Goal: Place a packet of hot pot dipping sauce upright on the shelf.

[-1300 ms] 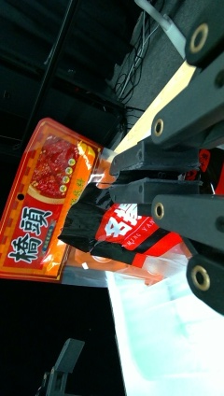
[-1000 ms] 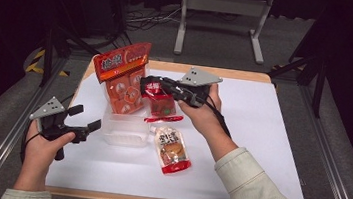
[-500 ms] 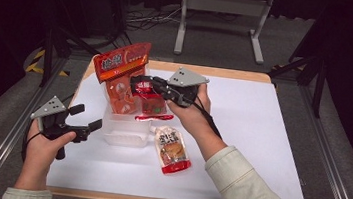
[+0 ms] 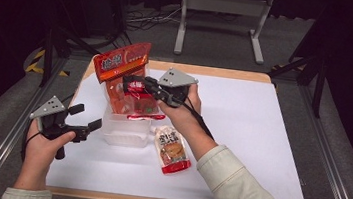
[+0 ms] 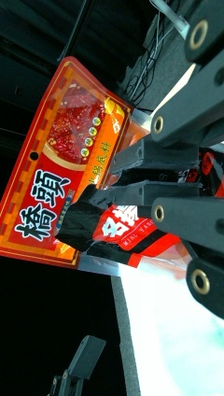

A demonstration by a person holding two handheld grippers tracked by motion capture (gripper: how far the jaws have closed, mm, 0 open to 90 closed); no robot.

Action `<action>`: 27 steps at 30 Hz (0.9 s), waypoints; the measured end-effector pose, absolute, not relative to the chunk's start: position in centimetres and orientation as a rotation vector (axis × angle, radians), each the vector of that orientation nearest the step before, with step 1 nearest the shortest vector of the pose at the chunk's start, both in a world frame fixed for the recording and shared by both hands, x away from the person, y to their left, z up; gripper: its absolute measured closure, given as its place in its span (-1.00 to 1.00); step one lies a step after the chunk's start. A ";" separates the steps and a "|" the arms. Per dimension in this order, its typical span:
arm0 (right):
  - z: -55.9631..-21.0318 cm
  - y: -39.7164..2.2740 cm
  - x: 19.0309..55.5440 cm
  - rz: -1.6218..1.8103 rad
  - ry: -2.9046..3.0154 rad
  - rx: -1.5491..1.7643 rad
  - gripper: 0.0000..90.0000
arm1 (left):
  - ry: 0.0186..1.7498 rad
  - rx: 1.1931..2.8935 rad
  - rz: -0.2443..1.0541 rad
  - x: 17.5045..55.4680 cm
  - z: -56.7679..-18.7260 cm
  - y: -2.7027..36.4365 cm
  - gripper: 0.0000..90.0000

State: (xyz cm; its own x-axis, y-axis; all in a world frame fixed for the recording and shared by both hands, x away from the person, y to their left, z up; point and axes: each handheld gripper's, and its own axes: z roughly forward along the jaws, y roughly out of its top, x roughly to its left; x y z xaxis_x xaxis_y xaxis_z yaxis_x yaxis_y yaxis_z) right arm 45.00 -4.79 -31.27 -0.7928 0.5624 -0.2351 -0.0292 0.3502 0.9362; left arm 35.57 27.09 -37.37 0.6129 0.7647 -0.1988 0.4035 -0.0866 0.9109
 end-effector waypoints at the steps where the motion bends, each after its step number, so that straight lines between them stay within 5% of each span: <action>1: -31.3 -4.7 45.0 1.460 2.085 0.461 0.87 | 0.968 1.705 0.399 35.6 -37.4 27.1 -0.82; 27: -33.1 -2.3 44.9 1.461 2.067 0.452 0.86 | 0.963 1.699 0.399 35.8 -37.2 27.1 -0.81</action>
State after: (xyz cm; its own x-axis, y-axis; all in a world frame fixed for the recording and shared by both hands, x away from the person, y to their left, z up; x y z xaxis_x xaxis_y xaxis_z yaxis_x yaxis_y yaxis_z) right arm 44.89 -2.28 -33.12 -0.7848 0.5669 -0.2503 -0.0469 0.3484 0.9362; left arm 35.83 27.11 -37.20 0.6144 0.7632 -0.2003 0.3982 -0.0808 0.9137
